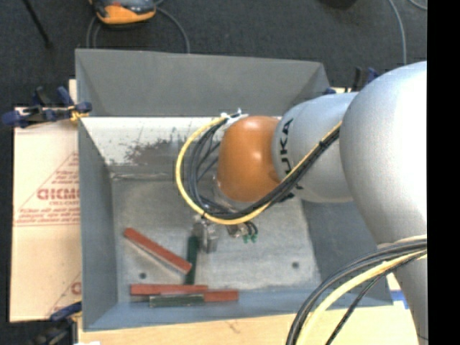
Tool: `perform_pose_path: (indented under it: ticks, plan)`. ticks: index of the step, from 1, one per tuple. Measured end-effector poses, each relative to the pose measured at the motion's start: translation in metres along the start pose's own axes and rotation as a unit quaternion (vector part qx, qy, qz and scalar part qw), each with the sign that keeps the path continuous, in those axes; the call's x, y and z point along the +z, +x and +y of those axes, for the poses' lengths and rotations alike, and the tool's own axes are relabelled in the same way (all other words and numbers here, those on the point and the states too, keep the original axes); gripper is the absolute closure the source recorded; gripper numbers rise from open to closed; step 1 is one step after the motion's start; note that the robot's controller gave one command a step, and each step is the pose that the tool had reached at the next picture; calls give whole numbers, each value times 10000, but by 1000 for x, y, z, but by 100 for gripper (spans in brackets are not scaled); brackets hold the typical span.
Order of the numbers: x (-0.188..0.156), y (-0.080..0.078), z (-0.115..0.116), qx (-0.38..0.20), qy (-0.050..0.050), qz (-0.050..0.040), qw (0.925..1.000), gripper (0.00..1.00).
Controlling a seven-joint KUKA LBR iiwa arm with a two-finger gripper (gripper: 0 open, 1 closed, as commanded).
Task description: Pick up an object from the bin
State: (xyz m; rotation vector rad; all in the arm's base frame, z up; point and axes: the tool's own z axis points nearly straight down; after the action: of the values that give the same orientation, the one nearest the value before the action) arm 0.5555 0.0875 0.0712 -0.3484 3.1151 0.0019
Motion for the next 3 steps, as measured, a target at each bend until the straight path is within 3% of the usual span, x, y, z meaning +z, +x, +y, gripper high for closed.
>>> perform_pose_path:
  ticks: [1, 2, 3]
  plan:
    - [-49, -25, 41, 168, 6, 44, 9998, 100]
    - [-15, 15, 5, -212, 6, 19, 9998, 0]
    - [-13, 17, 3, -213, 4, 26, 9998, 0]
